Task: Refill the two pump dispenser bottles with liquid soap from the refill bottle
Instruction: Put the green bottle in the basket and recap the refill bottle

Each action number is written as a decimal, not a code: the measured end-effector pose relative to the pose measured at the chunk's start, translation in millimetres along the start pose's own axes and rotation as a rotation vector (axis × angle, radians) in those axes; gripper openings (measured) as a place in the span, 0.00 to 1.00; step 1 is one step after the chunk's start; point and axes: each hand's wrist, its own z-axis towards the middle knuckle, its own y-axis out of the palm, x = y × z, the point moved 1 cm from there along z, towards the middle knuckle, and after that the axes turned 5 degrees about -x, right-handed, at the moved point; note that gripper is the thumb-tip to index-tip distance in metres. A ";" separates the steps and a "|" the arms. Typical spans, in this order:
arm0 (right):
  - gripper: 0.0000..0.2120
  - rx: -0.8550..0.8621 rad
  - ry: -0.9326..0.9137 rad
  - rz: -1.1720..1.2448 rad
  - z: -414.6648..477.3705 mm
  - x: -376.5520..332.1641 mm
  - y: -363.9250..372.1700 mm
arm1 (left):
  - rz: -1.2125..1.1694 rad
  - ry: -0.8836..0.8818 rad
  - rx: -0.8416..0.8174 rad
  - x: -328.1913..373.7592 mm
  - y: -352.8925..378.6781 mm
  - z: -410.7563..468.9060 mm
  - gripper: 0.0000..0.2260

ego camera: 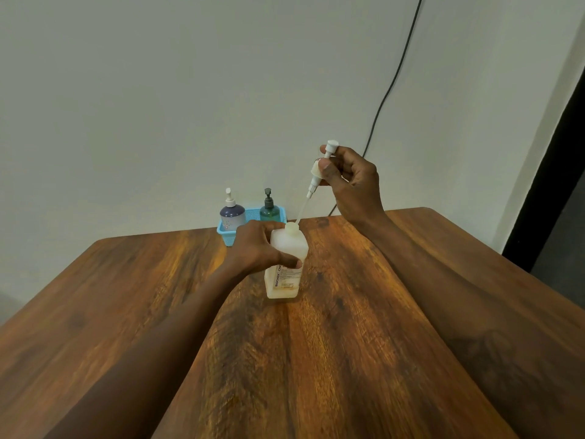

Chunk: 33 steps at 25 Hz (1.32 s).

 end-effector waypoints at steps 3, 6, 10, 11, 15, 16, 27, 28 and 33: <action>0.14 -0.065 0.014 -0.040 -5.0 4.1 6.6 | -0.047 0.061 0.038 11.6 0.2 0.7 0.35; 0.15 -0.152 0.033 -0.076 -9.1 6.8 8.2 | -0.086 0.130 0.072 25.3 -1.6 1.0 0.33; 0.14 -0.265 0.061 -0.189 -17.8 9.2 7.3 | -0.155 0.158 0.136 38.4 -5.1 3.0 0.31; 0.12 -0.279 0.069 -0.201 -19.5 9.4 6.7 | -0.160 0.165 0.147 39.7 -5.1 4.3 0.32; 0.15 -0.348 0.159 -0.177 -20.7 9.8 -4.8 | -0.173 0.163 0.166 40.4 -0.7 6.0 0.33; 0.18 -0.382 0.178 -0.167 -21.0 9.9 -8.9 | -0.191 0.163 0.164 40.7 0.9 5.6 0.33; 0.22 -0.383 0.363 -0.137 -17.2 11.3 -28.2 | -0.180 0.192 0.131 47.0 12.8 7.3 0.31; 0.21 -0.392 0.389 -0.128 -17.1 10.8 -29.6 | -0.180 0.181 0.145 46.9 14.1 7.5 0.32; 0.23 -0.248 0.316 -0.332 -18.9 7.0 -27.0 | -0.102 0.189 0.223 50.7 19.9 5.1 0.30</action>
